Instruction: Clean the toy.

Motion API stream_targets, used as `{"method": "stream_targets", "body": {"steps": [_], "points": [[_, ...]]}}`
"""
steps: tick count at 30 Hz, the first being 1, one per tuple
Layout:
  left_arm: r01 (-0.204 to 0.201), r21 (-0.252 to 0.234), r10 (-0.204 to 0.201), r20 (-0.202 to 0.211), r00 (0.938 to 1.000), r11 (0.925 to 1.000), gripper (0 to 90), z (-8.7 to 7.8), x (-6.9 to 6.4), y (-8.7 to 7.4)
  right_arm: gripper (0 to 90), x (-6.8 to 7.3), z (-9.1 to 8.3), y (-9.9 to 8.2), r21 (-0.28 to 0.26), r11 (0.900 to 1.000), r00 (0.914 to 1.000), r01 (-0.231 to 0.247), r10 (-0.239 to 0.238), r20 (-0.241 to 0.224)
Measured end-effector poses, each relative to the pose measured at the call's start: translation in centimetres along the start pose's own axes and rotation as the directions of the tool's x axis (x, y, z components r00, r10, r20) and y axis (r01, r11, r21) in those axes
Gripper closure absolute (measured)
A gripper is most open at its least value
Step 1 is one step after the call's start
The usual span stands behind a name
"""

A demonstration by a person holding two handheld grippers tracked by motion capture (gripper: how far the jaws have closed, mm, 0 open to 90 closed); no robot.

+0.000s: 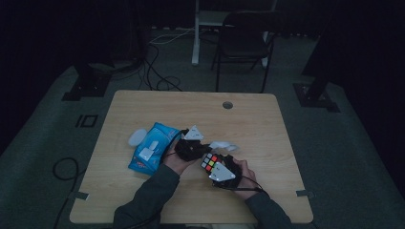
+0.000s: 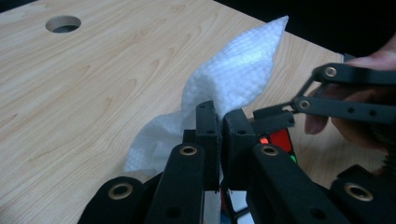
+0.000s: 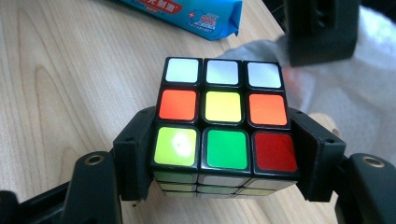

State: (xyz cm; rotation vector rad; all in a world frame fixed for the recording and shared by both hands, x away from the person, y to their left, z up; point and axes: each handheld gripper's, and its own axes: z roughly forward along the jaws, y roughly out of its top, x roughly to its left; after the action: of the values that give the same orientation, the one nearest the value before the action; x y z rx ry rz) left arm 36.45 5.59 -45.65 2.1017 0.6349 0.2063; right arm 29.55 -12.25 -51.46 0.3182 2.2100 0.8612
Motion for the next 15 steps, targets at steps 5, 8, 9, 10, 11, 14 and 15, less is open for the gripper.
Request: {"method": "stream_targets", "body": {"steps": [5, 8, 9, 10, 11, 14, 15], "points": [[-0.007, -0.003, 0.007, 0.006, 1.0, 1.0, 87.7, -0.3, -0.2, -0.3, 33.8, -0.7, 0.1, -0.4, -0.005, 0.9975, 0.9972, -0.07, 0.07, -0.025], [-0.007, -0.007, 0.007, 0.008, 0.9999, 0.9999, 87.7, -0.4, -0.3, -0.5, 33.8, -1.3, 0.1, -0.5, -0.016, 0.9932, 0.9923, -0.115, 0.115, -0.047], [-0.009, -0.007, 0.009, 0.008, 0.9999, 0.9999, 87.7, -0.4, -0.4, -0.5, 33.8, -1.4, 0.1, -0.5, -0.017, 0.9922, 0.9912, -0.124, 0.123, -0.05], [-0.01, -0.007, 0.01, 0.009, 0.9999, 0.9999, 87.8, -0.4, -0.5, -0.6, 33.8, -1.5, 0.1, -0.6, -0.019, 0.9904, 0.9892, -0.137, 0.136, -0.054], [-0.016, -0.005, 0.016, 0.01, 0.9998, 0.9999, 87.7, -0.4, -0.5, -0.6, 33.8, -1.6, 0.2, -0.6, -0.018, 0.9887, 0.9873, -0.149, 0.147, -0.058], [-0.026, 0.004, 0.026, 0.011, 0.9996, 0.9997, 87.8, -0.3, -0.7, -0.7, 33.8, -1.9, 0.3, -0.6, -0.017, 0.9851, 0.9832, -0.171, 0.17, -0.066], [-0.025, 0.006, 0.025, 0.015, 0.9996, 0.9997, 87.8, -0.2, -0.7, -0.7, 33.8, -2.0, 0.3, -0.7, -0.013, 0.9836, 0.9814, -0.18, 0.178, -0.071]]}}
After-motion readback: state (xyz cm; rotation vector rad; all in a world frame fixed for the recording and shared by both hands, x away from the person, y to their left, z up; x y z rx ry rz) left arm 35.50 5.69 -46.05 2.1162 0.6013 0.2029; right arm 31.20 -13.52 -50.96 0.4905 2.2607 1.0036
